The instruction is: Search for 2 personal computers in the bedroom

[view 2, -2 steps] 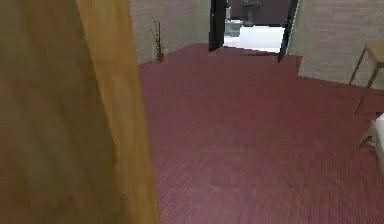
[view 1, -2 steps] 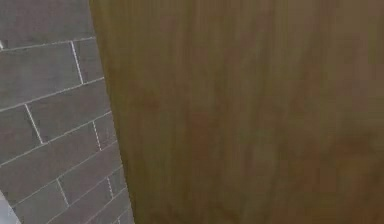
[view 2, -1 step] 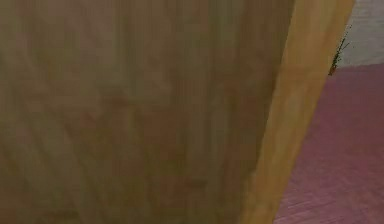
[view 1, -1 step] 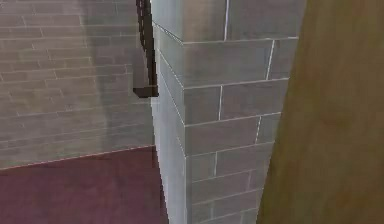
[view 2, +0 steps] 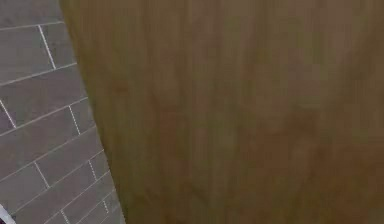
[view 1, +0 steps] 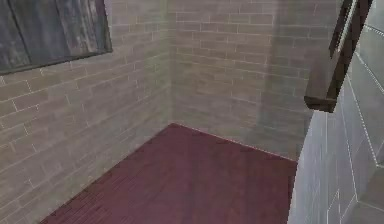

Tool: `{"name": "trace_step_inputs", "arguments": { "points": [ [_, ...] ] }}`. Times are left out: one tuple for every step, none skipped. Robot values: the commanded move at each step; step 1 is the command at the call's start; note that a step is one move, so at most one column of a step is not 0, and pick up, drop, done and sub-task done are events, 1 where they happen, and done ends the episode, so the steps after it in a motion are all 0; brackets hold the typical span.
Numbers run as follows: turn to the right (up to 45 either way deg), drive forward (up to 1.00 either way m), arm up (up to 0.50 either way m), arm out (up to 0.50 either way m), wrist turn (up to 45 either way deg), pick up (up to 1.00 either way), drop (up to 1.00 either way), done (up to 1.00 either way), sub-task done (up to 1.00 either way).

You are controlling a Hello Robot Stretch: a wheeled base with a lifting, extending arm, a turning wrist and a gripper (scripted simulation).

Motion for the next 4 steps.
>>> {"name": "trace_step_inputs", "arguments": {
  "points": [
    [-45.0,0.0,0.0,0.0,0.0,0.0,0.0,0.0,0.0],
    [-36.0,0.0,0.0,0.0,0.0,0.0,0.0,0.0,0.0],
    [0.0,0.2,0.0,0.0,0.0,0.0,0.0,0.0,0.0],
    [-45.0,0.0,0.0,0.0,0.0,0.0,0.0,0.0,0.0]
  ]
}}
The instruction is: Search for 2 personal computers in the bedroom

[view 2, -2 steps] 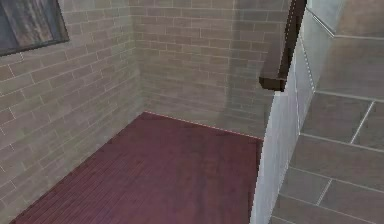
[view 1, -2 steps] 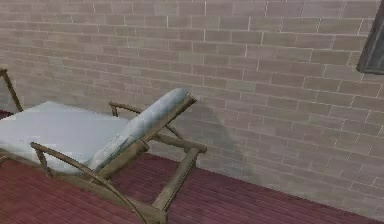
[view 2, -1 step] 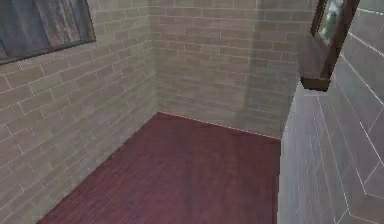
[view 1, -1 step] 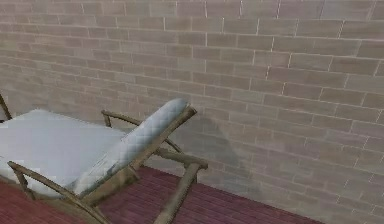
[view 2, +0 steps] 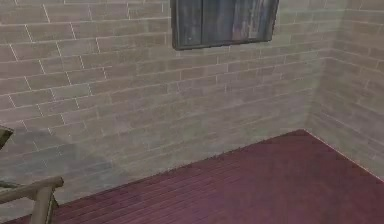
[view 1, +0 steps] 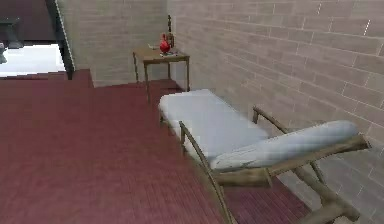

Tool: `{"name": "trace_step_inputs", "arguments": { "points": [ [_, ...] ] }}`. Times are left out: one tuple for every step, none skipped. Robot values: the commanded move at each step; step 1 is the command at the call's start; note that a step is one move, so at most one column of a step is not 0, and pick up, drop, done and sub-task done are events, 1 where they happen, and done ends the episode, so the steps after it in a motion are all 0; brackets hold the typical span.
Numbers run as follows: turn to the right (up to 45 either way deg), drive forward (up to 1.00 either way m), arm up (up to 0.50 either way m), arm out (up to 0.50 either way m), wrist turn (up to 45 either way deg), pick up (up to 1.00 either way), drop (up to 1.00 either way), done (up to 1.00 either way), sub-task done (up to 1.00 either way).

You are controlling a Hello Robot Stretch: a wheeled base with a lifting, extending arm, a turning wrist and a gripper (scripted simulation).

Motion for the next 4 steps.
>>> {"name": "trace_step_inputs", "arguments": {
  "points": [
    [-36.0,0.0,0.0,0.0,0.0,0.0,0.0,0.0,0.0],
    [-3.0,0.0,0.0,0.0,0.0,0.0,0.0,0.0,0.0],
    [0.0,1.0,0.0,0.0,0.0,0.0,0.0,0.0,0.0],
    [0.0,1.0,0.0,0.0,0.0,0.0,0.0,0.0,0.0]
  ]
}}
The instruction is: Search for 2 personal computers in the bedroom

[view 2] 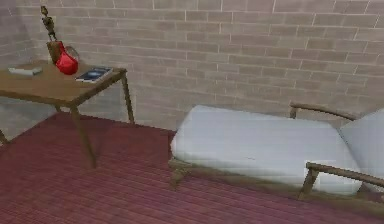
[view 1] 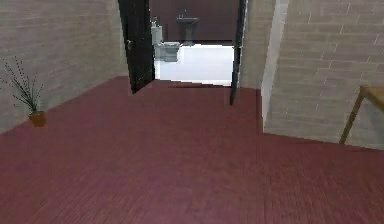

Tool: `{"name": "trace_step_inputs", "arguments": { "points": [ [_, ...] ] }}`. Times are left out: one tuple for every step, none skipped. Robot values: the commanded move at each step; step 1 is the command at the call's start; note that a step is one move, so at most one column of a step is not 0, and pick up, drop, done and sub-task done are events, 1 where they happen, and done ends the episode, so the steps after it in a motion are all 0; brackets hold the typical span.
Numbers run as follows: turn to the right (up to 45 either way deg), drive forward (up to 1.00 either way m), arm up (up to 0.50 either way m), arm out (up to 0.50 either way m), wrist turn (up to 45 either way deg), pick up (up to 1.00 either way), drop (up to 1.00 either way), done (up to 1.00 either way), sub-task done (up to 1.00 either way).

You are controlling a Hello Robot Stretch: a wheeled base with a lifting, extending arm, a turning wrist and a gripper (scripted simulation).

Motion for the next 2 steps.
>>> {"name": "trace_step_inputs", "arguments": {
  "points": [
    [0.0,1.0,0.0,0.0,0.0,0.0,0.0,0.0,0.0],
    [0.0,1.0,0.0,0.0,0.0,0.0,0.0,0.0,0.0]
  ]
}}
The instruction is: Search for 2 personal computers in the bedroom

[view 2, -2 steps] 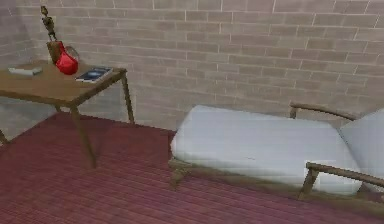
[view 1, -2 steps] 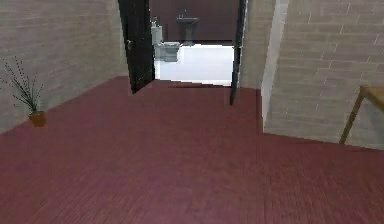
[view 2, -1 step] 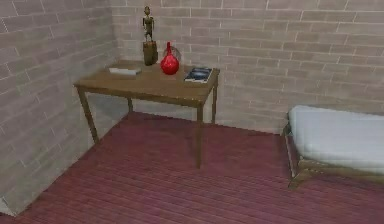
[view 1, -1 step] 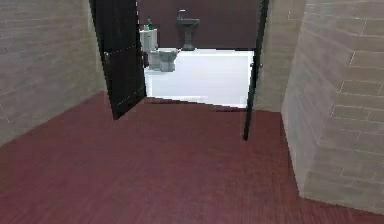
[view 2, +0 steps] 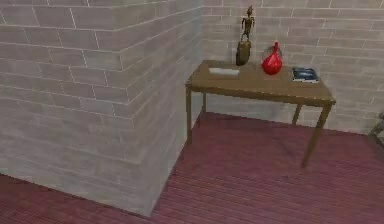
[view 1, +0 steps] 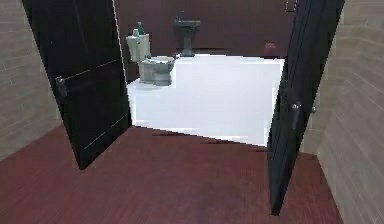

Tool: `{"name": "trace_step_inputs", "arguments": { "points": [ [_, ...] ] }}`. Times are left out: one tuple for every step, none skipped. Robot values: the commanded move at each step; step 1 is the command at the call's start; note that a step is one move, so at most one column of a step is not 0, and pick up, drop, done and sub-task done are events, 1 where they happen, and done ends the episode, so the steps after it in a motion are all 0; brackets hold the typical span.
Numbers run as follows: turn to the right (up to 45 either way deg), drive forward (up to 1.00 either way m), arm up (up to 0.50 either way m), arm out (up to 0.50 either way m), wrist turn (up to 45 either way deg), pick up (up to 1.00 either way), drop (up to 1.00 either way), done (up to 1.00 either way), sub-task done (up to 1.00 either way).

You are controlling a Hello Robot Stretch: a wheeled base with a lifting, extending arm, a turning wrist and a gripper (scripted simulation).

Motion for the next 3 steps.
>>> {"name": "trace_step_inputs", "arguments": {
  "points": [
    [0.0,1.0,0.0,0.0,0.0,0.0,0.0,0.0,0.0],
    [18.0,0.0,0.0,0.0,0.0,0.0,0.0,0.0,0.0],
    [0.0,0.1,0.0,0.0,0.0,0.0,0.0,0.0,0.0]
  ]
}}
